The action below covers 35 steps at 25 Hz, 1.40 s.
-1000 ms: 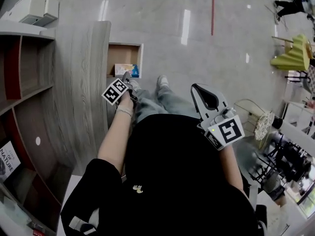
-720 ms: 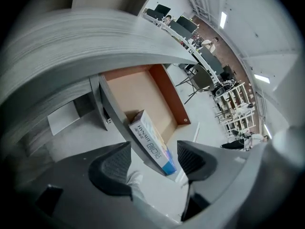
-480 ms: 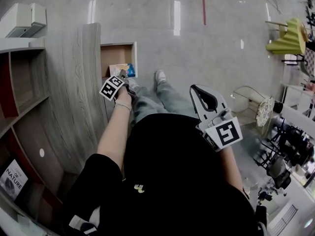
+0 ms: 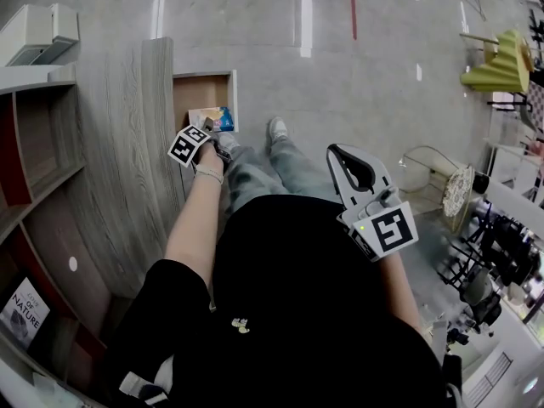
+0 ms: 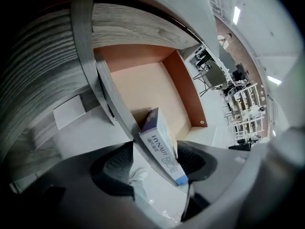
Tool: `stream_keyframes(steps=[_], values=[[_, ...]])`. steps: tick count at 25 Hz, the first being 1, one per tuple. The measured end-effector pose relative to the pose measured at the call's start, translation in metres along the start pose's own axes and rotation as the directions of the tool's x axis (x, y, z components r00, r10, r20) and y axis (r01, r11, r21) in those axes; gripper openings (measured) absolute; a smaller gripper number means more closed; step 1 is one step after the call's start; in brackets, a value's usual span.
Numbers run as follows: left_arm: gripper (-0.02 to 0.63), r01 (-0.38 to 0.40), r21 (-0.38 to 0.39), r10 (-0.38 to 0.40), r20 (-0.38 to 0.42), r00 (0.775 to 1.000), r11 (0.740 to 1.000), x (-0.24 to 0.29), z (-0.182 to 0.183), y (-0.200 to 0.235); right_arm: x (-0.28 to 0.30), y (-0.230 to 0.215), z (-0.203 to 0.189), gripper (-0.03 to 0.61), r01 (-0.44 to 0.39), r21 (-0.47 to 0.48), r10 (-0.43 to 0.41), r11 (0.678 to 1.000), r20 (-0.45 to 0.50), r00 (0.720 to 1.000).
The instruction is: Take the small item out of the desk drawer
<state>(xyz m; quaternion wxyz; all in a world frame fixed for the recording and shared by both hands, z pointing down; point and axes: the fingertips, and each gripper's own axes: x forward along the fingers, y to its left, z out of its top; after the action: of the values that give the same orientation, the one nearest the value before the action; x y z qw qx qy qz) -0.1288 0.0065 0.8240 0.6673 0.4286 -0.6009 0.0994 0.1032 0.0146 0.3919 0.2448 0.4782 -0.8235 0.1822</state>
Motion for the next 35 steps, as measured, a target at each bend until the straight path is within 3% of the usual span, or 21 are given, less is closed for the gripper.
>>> stream_keyframes(steps=[12,20,28,35], values=[[0.226,0.013,0.011,-0.014,0.033,0.999,1.0,-0.016,-0.004,-0.005,-0.001,0.0,0.005,-0.003,-0.038,-0.033,0.039,0.999,0.019,0.999],[0.175,0.033,0.008,-0.034,0.057,0.998,0.999,-0.041,-0.01,-0.005,-0.001,0.007,0.014,-0.003,-0.103,-0.066,0.107,0.993,0.068,0.992],[0.11,0.071,0.098,-0.08,0.091,0.993,0.993,-0.077,-0.011,-0.027,-0.002,0.012,0.026,-0.003,-0.16,-0.094,0.169,0.983,0.093,0.981],[0.101,0.076,0.193,-0.099,0.114,0.989,0.978,-0.11,-0.009,-0.036,-0.001,0.019,0.035,-0.003,-0.221,-0.116,0.234,0.968,0.113,0.966]])
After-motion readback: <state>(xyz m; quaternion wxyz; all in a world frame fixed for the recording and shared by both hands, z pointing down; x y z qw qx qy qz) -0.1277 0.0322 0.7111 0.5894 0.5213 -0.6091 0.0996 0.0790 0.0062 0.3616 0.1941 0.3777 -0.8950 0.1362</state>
